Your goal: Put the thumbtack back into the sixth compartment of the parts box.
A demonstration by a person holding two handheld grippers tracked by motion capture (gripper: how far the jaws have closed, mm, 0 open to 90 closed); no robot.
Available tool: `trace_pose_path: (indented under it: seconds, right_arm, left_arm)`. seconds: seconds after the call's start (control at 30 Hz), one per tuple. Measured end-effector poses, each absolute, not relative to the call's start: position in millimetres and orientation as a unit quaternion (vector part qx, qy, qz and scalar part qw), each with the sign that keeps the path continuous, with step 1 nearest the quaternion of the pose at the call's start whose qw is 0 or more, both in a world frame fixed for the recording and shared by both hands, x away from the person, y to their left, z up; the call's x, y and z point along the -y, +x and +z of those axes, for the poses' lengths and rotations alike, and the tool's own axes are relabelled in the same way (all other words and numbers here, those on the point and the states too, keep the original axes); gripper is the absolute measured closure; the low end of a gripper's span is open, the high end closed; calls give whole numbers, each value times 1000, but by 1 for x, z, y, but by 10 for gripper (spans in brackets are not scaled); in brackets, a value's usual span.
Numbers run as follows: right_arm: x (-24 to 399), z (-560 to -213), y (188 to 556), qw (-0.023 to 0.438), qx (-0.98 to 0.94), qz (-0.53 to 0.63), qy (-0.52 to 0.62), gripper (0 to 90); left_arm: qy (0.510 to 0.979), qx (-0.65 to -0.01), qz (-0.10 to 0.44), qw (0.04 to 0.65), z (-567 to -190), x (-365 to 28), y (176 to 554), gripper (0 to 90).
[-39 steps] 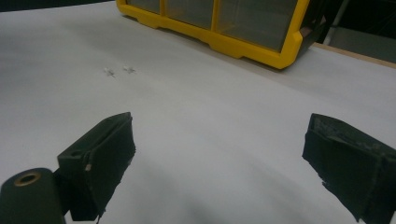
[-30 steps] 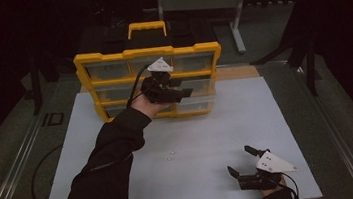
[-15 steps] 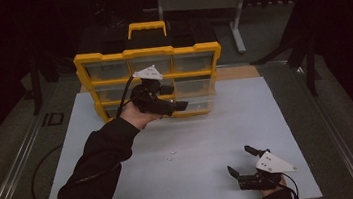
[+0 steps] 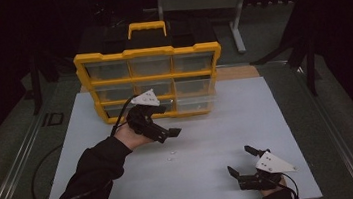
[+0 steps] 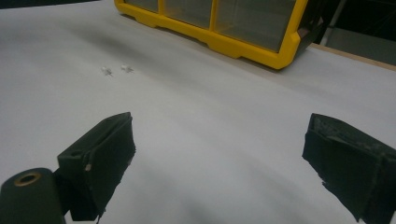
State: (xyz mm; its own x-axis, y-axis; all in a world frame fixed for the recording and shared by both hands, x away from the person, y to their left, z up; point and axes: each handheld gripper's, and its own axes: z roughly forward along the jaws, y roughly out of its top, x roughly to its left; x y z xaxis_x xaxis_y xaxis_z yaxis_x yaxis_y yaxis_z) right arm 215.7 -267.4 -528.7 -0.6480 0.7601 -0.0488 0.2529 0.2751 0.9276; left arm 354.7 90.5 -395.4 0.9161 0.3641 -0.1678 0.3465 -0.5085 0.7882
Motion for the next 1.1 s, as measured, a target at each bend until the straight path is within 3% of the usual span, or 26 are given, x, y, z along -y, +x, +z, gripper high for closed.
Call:
trace_pose_path:
  seconds: [0.63, 1.1]
  right_arm:
    - [267, -529, 216, 255, -758, 499, 333, 88]
    - [266, -530, 216, 253, -760, 498, 332, 88]
  left_arm:
    - [876, -210, -8, 435, -472, -101, 346, 46]
    - [889, -226, -12, 399, -511, -102, 354, 286]
